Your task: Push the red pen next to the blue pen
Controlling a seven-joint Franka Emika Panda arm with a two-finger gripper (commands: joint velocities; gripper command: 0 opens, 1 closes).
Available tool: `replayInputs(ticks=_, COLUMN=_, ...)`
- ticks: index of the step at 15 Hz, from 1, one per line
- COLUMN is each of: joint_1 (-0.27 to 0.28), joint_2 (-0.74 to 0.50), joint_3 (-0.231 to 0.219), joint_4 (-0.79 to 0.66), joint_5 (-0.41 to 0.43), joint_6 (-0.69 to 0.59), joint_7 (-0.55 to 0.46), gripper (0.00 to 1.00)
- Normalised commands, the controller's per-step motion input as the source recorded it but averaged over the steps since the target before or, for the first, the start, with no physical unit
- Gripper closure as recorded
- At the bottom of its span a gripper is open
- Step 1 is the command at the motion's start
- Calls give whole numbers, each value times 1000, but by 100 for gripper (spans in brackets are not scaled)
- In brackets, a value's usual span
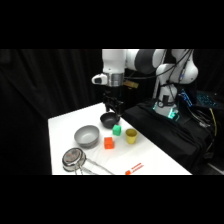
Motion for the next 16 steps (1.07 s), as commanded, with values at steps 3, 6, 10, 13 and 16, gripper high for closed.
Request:
replayInputs(ticks=3, joint_1=-11, joint_2=36, joint_3=14, joint_4=29, joint_5=-49, joint_6=6, joint_7=61, gripper=0)
replayInputs(ticks=6, joint_1=16, joint_2=202, joint_3=45, joint_4=38, joint_5=-75, joint_6=170, joint_7=189, gripper=0)
replayInputs(ticks=10, joint_1=68, joint_2=246, joint_3=56, joint_4=43, joint_5=-102, joint_6=291, joint_7=347, gripper=0)
replayInputs(ticks=13, joint_1=113, joint_2=259, joint_3=28, joint_4=68, joint_5=-178, joint_6=267, joint_7=405, gripper=0)
replayInputs(ticks=16, joint_1=131, joint_2=253, joint_3=8, joint_4=52, joint_5=-137, joint_6=260, joint_7=342, gripper=0)
